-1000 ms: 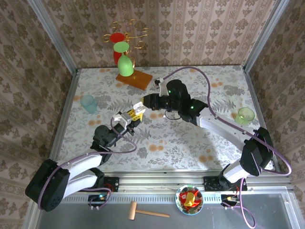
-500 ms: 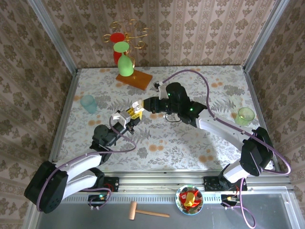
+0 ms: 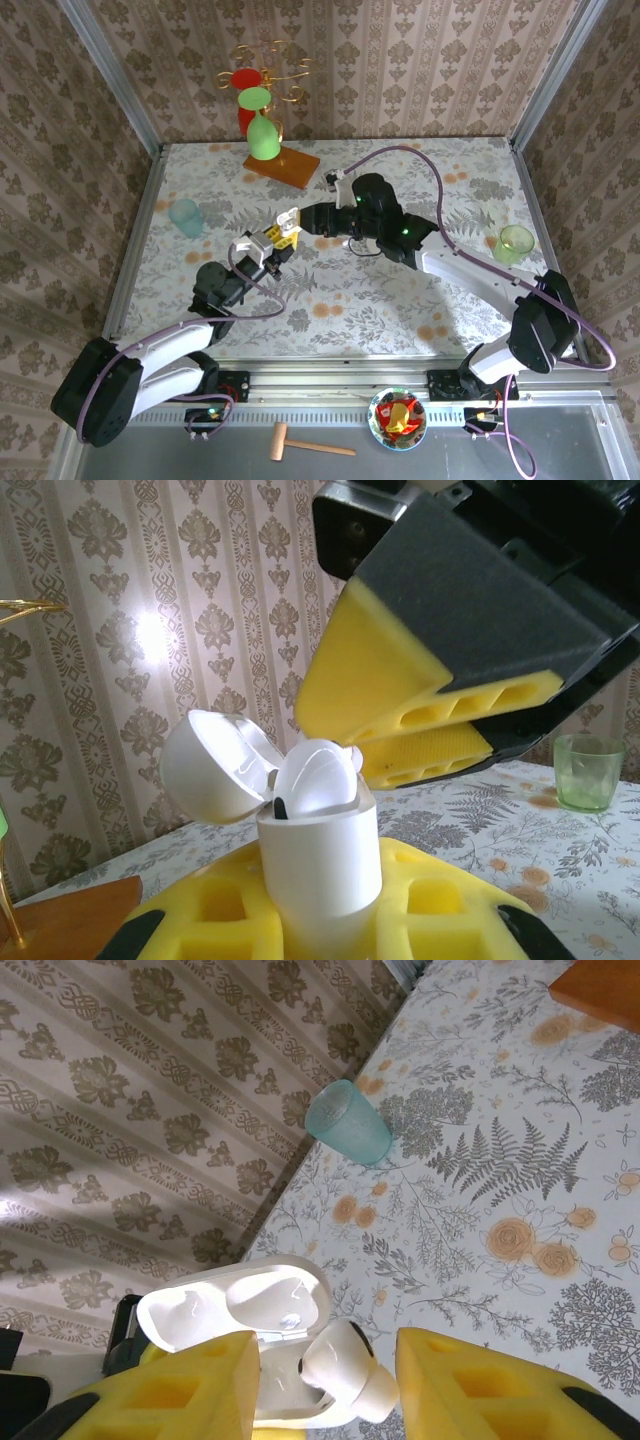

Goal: Insert wireless bluetooth earbuds into charging case

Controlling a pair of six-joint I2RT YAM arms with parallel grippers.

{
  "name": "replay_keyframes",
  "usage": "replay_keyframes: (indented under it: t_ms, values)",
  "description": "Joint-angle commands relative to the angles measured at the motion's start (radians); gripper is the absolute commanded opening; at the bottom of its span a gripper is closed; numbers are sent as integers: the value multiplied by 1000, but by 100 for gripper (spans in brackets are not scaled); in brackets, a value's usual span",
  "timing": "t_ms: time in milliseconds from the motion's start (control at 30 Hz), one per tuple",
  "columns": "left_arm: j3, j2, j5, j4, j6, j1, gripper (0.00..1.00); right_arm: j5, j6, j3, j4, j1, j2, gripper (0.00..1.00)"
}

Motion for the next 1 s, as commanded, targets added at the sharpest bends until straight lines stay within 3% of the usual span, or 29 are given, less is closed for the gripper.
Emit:
replay_keyframes:
  t_ms: [0,167,400,500,667,767,967]
  values:
    - [30,2,9,59,-10,-4,5,14,-16,-15,7,5,-49,43]
    - [27,4,8,58,-4,-4,5,29,-21,-24,7,5,-74,52]
    - [30,15,9,68,-3,-4,5,-13,-25,-23,8,5,-65,50]
    - [31,16,18,70,-4,-3,5,25,-26,-26,2,4,-63,51]
    - [26,8,27,70,-10,-4,4,84,-59,-22,-22,1,-73,62]
    - [28,10,38,69,-12,-4,5,53,-71,4,-37,-5,-49,65]
    - [31,4,20,65,-14,-4,5,-42,-48,26,-11,-5,-13,61]
